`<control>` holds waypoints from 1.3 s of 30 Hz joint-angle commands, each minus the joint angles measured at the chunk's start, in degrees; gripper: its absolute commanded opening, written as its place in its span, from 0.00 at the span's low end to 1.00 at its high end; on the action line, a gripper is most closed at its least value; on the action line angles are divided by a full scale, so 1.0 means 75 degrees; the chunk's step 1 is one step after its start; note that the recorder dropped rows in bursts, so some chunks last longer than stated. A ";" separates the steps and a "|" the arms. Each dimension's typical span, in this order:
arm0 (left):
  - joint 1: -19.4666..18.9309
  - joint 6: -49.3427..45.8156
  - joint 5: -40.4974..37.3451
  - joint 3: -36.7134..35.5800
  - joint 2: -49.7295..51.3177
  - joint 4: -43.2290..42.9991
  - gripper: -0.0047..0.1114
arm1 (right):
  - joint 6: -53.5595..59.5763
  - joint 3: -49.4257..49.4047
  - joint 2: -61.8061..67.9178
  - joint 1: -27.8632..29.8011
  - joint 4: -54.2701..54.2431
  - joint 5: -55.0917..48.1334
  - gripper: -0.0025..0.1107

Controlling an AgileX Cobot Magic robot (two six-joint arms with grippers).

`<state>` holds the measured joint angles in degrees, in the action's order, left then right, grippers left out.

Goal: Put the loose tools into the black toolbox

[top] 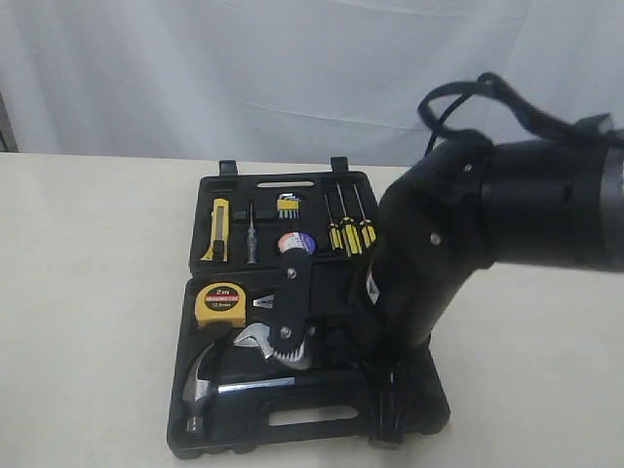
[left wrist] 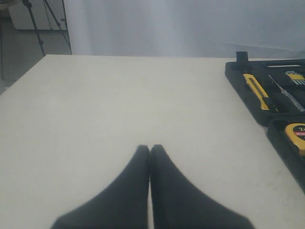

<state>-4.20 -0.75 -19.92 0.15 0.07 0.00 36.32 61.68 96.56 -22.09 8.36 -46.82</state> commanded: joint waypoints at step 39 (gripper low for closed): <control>0.0037 0.0045 0.0041 -0.0019 -0.0010 0.0000 0.04 | -0.5989 -0.2632 -0.1659 -0.2937 0.6436 0.3403 0.02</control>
<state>-4.20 -0.75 -19.92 0.15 0.07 0.00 -6.44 43.19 84.56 -43.90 55.33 -29.43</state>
